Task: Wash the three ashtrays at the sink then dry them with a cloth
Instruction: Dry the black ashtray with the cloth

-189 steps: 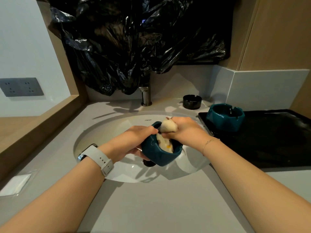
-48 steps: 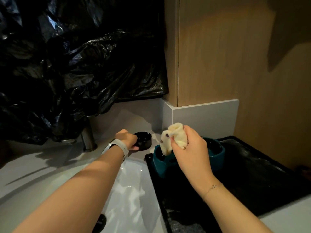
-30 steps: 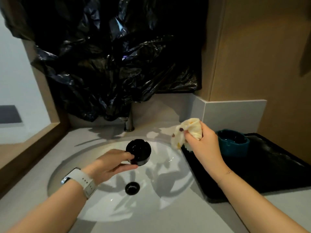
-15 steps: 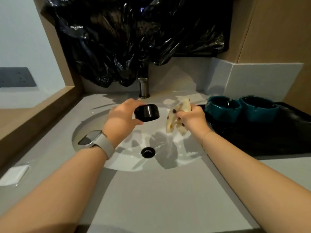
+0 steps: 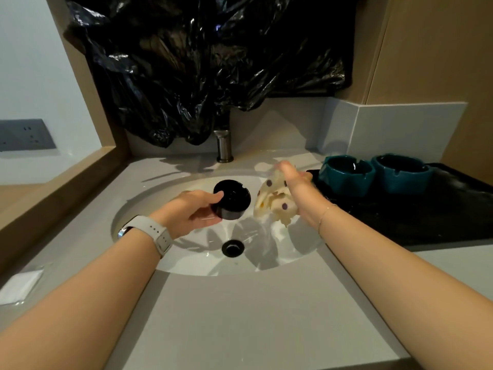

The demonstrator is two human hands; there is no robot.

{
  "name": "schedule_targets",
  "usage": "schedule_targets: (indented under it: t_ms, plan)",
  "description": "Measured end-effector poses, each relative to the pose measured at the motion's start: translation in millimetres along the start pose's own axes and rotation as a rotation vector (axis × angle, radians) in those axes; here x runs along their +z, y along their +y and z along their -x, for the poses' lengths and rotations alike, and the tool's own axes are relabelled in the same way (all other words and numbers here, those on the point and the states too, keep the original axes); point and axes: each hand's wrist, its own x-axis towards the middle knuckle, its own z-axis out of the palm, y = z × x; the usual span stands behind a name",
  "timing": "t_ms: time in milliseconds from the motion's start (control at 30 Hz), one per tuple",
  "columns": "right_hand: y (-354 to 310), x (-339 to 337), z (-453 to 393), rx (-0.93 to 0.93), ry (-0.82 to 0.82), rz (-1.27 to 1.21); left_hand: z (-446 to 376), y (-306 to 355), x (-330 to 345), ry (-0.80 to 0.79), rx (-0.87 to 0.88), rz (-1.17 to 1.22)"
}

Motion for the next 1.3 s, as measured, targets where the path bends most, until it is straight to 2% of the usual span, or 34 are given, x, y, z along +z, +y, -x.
schedule_targets:
  t_ms: [33,100,267,400,467,533,600,667,767,867,967,1033,1100,1167,1233,1300]
  plan:
    - [-4.2,2.1,2.9,0.019,-0.032,-0.035,-0.5,-0.3,1.2,-0.018,-0.001,0.050]
    - [-3.3,7.6,8.2,-0.078,-0.096,0.008,-0.5,0.3,5.2,-0.038,0.001,0.101]
    - [16.2,17.2,6.7,-0.864,-0.103,0.422,0.6,-1.2,10.2,-0.103,0.043,0.050]
    - [21.9,24.4,-0.1,-0.997,-0.180,0.779,0.1,-3.0,16.9,-0.137,0.113,0.036]
    - [20.6,26.3,1.4,-1.049,-0.244,0.804,1.4,-3.8,18.0,-0.139,0.146,0.051]
    - [18.3,23.2,3.6,-1.012,-0.396,0.707,3.8,-4.9,15.8,-0.130,0.171,0.041]
    - [14.4,17.0,7.6,-0.919,-0.486,0.732,5.5,-7.1,15.4,-0.112,0.166,0.021]
    - [9.5,14.9,6.8,-0.853,-0.446,0.912,5.6,-8.8,20.0,-0.089,0.149,0.002]
    - [2.2,18.9,11.3,-0.787,-0.240,1.110,3.6,-8.3,25.6,-0.099,0.155,-0.006]
    - [6.9,20.2,12.3,-0.788,-0.212,0.874,3.2,-6.2,22.5,-0.133,0.168,0.001]
    - [13.3,17.3,14.2,-0.910,-0.401,0.763,4.9,-6.9,17.3,-0.148,0.150,-0.005]
    - [10.9,12.9,15.9,-0.817,-0.508,0.728,6.0,-7.9,16.6,-0.143,0.141,-0.031]
    - [2.0,7.9,21.5,-0.681,-0.546,0.773,7.4,-9.0,18.9,-0.157,0.135,-0.059]
    - [-3.7,6.1,24.2,-0.618,-0.464,0.956,8.9,-9.9,24.4,-0.187,0.134,-0.084]
    - [-7.1,9.9,29.4,-0.622,-0.300,1.141,10.2,-9.3,28.2,-0.189,0.151,-0.090]
    - [-4.0,15.2,28.8,-0.684,-0.200,1.111,10.8,-6.5,26.7,-0.184,0.175,-0.066]
